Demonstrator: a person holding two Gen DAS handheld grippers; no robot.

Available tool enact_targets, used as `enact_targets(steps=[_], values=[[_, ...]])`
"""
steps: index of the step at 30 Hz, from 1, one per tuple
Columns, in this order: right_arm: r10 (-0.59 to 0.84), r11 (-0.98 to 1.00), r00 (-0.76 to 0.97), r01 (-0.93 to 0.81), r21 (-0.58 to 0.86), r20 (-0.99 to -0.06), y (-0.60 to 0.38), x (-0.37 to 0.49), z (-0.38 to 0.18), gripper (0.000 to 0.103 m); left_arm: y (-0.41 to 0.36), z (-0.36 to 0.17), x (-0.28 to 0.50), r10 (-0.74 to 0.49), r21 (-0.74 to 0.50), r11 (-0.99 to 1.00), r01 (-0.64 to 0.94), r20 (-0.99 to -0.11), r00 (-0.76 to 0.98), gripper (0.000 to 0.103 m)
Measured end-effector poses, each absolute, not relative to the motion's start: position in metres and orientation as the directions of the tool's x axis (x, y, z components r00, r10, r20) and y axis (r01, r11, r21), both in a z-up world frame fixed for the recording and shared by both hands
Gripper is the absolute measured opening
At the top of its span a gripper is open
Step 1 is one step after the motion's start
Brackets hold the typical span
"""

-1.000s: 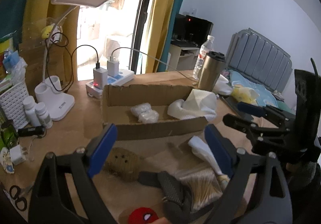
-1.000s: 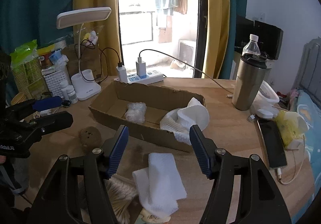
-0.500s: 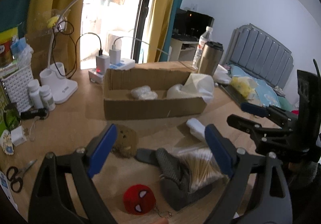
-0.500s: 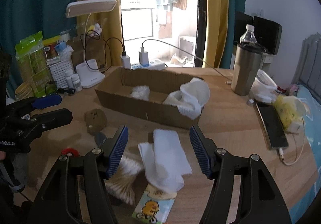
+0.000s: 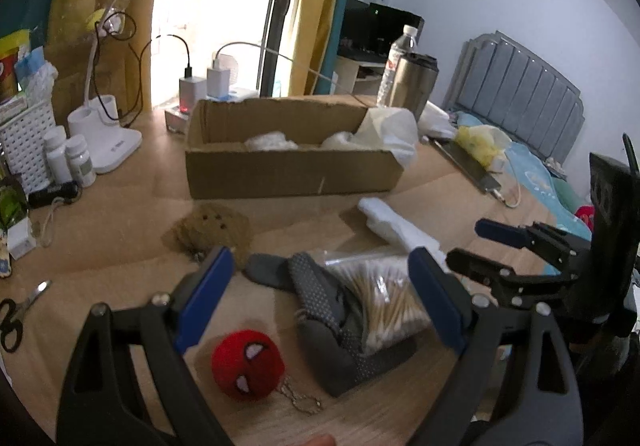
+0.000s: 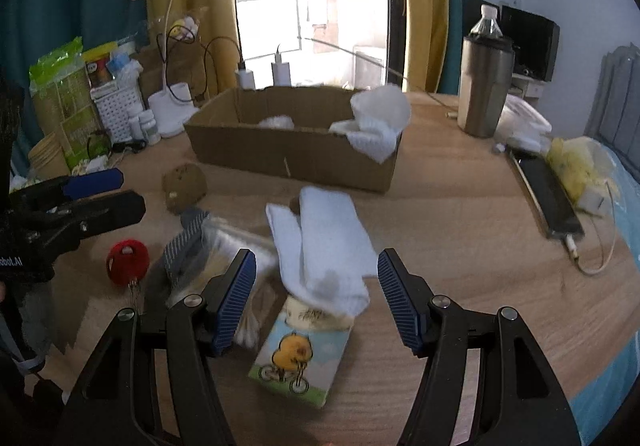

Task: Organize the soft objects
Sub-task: 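Move both tools back toward the remaining items on the table, then grasp the cotton swab bag with the left tool while the right tool grasps the chick tissue pack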

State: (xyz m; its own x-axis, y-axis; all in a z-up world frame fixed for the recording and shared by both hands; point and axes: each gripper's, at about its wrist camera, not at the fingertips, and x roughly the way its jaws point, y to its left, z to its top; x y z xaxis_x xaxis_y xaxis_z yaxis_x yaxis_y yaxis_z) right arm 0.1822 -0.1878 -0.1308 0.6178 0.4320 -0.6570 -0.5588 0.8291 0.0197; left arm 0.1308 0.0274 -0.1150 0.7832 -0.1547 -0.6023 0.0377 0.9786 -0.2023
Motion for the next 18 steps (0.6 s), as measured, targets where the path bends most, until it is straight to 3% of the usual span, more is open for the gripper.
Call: enact_targets(steps=[18], values=[[0.431,0.812,0.566,-0.582,0.029,-0.703,-0.185,0.171,-0.163,0.067,0.004,-0.137,0.123,-0.147,-0.179,0.983,0.039,-0.648,0.747,0.09]])
